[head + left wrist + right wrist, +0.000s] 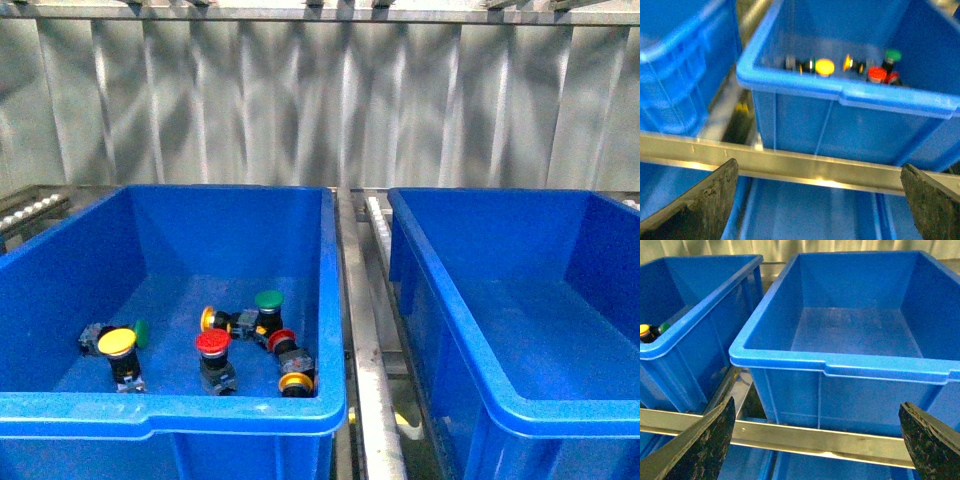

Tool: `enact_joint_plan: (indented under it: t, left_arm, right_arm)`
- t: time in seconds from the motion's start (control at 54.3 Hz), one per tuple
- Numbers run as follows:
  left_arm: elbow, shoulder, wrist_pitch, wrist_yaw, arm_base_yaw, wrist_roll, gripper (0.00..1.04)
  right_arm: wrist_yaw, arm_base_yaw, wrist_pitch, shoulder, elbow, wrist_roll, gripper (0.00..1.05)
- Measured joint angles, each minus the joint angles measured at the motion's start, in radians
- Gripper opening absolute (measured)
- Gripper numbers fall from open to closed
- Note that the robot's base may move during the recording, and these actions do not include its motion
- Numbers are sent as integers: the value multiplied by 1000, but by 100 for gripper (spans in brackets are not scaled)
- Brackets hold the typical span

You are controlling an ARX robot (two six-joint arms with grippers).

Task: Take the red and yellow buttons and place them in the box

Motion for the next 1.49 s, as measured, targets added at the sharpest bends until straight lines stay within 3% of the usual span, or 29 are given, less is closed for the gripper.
enact_joint_plan:
  t: [0.166, 0.276, 0.479, 0.737, 0.903, 1.492]
  left_arm:
    - [299, 416, 257, 42, 33, -76, 97]
    - [550, 682, 276, 10, -25, -73, 97]
    - [1067, 1226, -52, -145, -227, -63, 97]
    - [1446, 1577, -317, -266, -345, -125, 97]
    - [1598, 1771, -415, -370, -364, -137, 97]
    - [1790, 2004, -493, -360, -379, -235, 97]
  right_arm:
    - [0, 0, 0, 0, 0, 0, 98]
    - [0, 0, 0, 0, 0, 0, 98]
    - [0, 0, 0, 0, 0, 0, 98]
    - [0, 0, 0, 0, 0, 0, 98]
    - [0, 0, 0, 0, 0, 0, 98]
    - [0, 0, 0, 0, 0, 0, 98]
